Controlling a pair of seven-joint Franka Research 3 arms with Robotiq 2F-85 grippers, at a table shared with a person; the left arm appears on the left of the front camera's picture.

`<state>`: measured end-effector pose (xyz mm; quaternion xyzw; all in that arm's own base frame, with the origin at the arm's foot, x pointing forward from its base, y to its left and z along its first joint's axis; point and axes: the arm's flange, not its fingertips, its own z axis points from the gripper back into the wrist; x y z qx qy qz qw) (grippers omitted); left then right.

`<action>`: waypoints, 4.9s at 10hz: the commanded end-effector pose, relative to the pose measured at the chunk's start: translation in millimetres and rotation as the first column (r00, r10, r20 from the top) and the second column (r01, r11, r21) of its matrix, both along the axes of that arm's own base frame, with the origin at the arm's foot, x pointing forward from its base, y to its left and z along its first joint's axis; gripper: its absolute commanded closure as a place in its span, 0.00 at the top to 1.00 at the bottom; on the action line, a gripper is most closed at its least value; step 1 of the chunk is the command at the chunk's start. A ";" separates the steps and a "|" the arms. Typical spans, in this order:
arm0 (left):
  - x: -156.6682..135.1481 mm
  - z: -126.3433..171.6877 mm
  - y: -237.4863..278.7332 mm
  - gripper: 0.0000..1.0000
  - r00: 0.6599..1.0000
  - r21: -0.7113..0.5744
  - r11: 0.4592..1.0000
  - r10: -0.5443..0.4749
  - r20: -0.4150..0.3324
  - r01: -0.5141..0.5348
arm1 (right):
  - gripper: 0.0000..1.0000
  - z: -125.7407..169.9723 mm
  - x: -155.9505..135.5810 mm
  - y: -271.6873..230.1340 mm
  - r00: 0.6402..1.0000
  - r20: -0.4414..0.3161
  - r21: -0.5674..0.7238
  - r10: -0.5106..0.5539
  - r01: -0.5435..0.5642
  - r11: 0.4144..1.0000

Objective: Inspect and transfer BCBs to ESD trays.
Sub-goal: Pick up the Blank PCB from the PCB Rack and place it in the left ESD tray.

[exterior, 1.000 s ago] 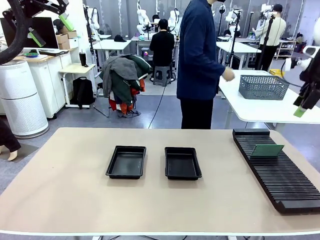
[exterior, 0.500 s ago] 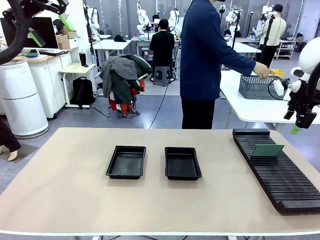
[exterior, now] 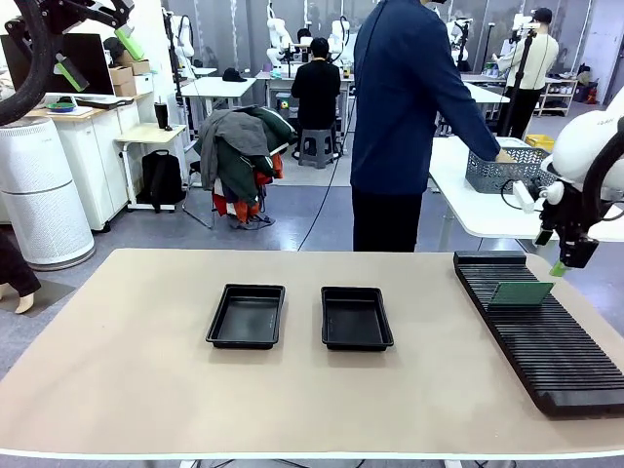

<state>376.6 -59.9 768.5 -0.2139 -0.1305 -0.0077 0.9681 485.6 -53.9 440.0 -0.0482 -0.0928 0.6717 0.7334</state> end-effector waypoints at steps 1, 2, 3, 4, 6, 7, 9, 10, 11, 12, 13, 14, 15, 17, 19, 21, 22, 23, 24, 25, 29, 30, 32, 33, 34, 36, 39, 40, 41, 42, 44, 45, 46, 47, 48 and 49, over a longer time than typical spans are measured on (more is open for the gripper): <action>0.0 -0.9 0.7 1.00 1.000 0.001 1.000 -0.007 0.002 0.007 | 1.00 -16.9 5.1 -1.5 0.999 0.020 -0.031 0.045 -0.044 0.999; 0.0 -0.9 0.7 1.00 1.000 0.001 1.000 -0.007 0.002 0.007 | 1.00 -23.8 8.2 -0.7 0.998 0.009 -0.033 0.062 -0.061 0.998; 0.0 -0.9 0.7 1.00 1.000 0.001 1.000 -0.007 0.002 0.007 | 1.00 -31.9 11.7 1.0 0.997 0.006 -0.039 0.072 -0.072 0.997; 0.0 -0.9 0.7 1.00 1.000 0.001 1.000 -0.007 0.002 0.007 | 1.00 -38.6 15.4 2.0 0.997 -0.003 -0.035 0.073 -0.073 0.997; 0.0 -0.9 0.7 1.00 1.000 0.001 1.000 -0.007 0.002 0.007 | 1.00 -50.6 19.4 3.6 0.995 -0.034 -0.028 0.090 -0.090 0.996; 0.0 -0.9 0.7 1.00 1.000 0.001 1.000 -0.007 0.002 0.007 | 1.00 -55.0 21.2 3.4 0.995 -0.040 -0.024 0.089 -0.090 0.996; 0.0 -0.9 0.7 1.00 1.000 0.001 1.000 -0.007 0.002 0.007 | 1.00 -59.1 25.0 1.3 0.995 -0.046 -0.010 0.089 -0.089 0.996; 0.0 -0.9 0.7 1.00 1.000 0.001 1.000 -0.007 0.002 0.007 | 1.00 -61.2 27.4 0.8 0.995 -0.048 -0.003 0.089 -0.089 0.996; 0.0 -0.9 0.7 1.00 1.000 0.001 1.000 -0.007 0.002 0.007 | 1.00 -63.9 29.9 0.1 0.994 -0.057 0.001 0.093 -0.093 0.996; 0.0 -0.9 0.7 1.00 1.000 0.001 1.000 -0.007 0.002 0.007 | 1.00 -66.2 33.1 -1.2 0.994 -0.064 0.013 0.091 -0.090 0.996; 0.0 -0.9 0.7 1.00 1.000 0.001 1.000 -0.007 0.002 0.007 | 1.00 -69.1 36.0 -2.6 0.993 -0.067 0.023 0.092 -0.091 0.996; 0.0 -0.9 0.7 1.00 1.000 0.001 1.000 -0.007 0.002 0.007 | 1.00 -72.6 39.8 -4.3 0.994 -0.066 0.034 0.089 -0.086 0.996; 0.0 -0.9 0.7 1.00 1.000 0.001 1.000 -0.007 0.002 0.007 | 1.00 -75.1 41.4 -5.8 0.995 -0.065 0.037 0.080 -0.078 0.996; 0.0 -0.9 0.7 1.00 1.000 0.001 1.000 -0.007 0.002 0.007 | 1.00 -71.6 43.0 -9.2 0.997 -0.073 0.046 0.030 -0.027 0.999; 0.0 -0.9 0.7 1.00 1.000 0.001 1.000 -0.007 0.002 0.007 | 1.00 -74.6 37.1 -2.4 0.995 -0.080 0.018 0.059 -0.057 0.998; 0.0 -0.9 0.7 1.00 1.000 0.001 1.000 -0.007 0.002 0.007 | 1.00 -74.6 37.1 -2.4 0.995 -0.080 0.018 0.059 -0.057 0.998; 0.0 -0.9 0.7 1.00 1.000 0.001 1.000 -0.007 0.002 0.007 | 1.00 -74.6 37.1 -2.4 0.995 -0.080 0.018 0.059 -0.057 0.998; 0.0 -0.9 0.7 1.00 1.000 0.001 1.000 -0.007 0.002 0.007 | 1.00 -74.6 37.1 -2.4 0.995 -0.080 0.018 0.059 -0.057 0.998; 0.0 -0.9 0.7 1.00 1.000 0.001 1.000 -0.007 0.002 0.007 | 1.00 -74.1 38.9 -0.2 0.995 -0.078 0.024 0.057 -0.056 0.998; 0.0 -0.9 0.7 1.00 1.000 0.001 1.000 -0.007 0.002 0.007 | 0.97 -77.0 40.3 -0.9 0.993 -0.085 0.004 0.076 -0.076 0.997; 0.0 -0.9 0.7 1.00 1.000 0.001 1.000 -0.007 0.002 0.007 | 0.81 -84.1 42.6 -3.7 0.991 -0.075 -0.029 0.113 -0.115 0.993; 0.0 -0.9 0.7 1.00 1.000 0.001 1.000 -0.007 0.002 0.007 | 0.77 -84.6 41.8 -4.3 0.992 -0.064 -0.023 0.110 -0.112 0.994; 0.0 -0.9 0.7 1.00 1.000 0.001 1.000 -0.007 0.002 0.007 | 0.68 -88.6 39.5 -5.9 0.989 -0.053 0.000 0.135 -0.135 0.991; 0.0 -0.9 0.7 1.00 1.000 0.001 1.000 -0.007 0.002 0.007 | 0.63 -88.7 38.2 -6.1 0.990 -0.050 0.007 0.135 -0.135 0.991; 0.0 -0.9 0.7 1.00 1.000 0.001 1.000 -0.007 0.002 0.007 | 0.59 -87.7 37.3 -4.8 0.990 -0.050 0.003 0.132 -0.132 0.991; 0.0 -0.9 0.7 1.00 1.000 0.001 1.000 -0.007 0.002 0.007 | 0.49 -87.2 36.0 -3.8 0.990 -0.038 0.002 0.134 -0.134 0.991; 0.0 -0.9 0.7 1.00 1.000 0.001 1.000 -0.007 0.002 0.007 | 0.35 -86.5 34.5 -1.5 0.989 -0.035 -0.005 0.141 -0.141 0.990; 0.0 -0.9 0.7 1.00 1.000 0.001 1.000 -0.007 0.002 0.007 | 0.31 -85.8 34.3 -2.0 0.990 -0.037 -0.008 0.140 -0.140 0.990; 0.0 -0.9 0.7 1.00 1.000 0.001 1.000 -0.007 0.002 0.007 | 0.26 -86.2 34.3 -2.4 0.989 -0.038 -0.008 0.144 -0.144 0.990; 0.0 -0.9 0.7 1.00 1.000 0.001 1.000 -0.007 0.002 0.007 | 0.22 -86.7 35.0 -2.0 0.989 -0.039 -0.011 0.144 -0.144 0.989; 0.0 -0.9 0.7 1.00 1.000 0.001 1.000 -0.007 0.002 0.007 | 0.12 -87.5 36.1 -1.5 0.988 -0.043 -0.011 0.149 -0.150 0.989; 0.0 -0.9 0.7 1.00 1.000 0.001 1.000 -0.007 0.002 0.007 | 0.07 -87.6 35.9 -1.3 0.987 -0.047 -0.014 0.151 -0.151 0.988; 0.0 -0.9 0.7 1.00 1.000 0.001 1.000 -0.007 0.002 0.007 | 0.03 -87.7 35.3 -0.8 0.987 -0.055 -0.018 0.154 -0.155 0.988; 0.0 -0.9 0.7 1.00 1.000 0.001 1.000 -0.007 0.002 0.007 | 0.00 -87.4 34.6 -0.6 0.986 -0.060 -0.024 0.154 -0.156 0.987; 0.0 -0.9 0.7 1.00 1.000 0.001 1.000 -0.007 0.002 0.007 | 0.00 -85.8 33.8 -0.1 0.987 -0.062 -0.028 0.151 -0.153 0.988; 0.0 -0.9 0.7 1.00 1.000 0.001 1.000 -0.007 0.002 0.007 | 0.00 -84.0 33.2 -0.4 0.987 -0.061 -0.031 0.149 -0.151 0.988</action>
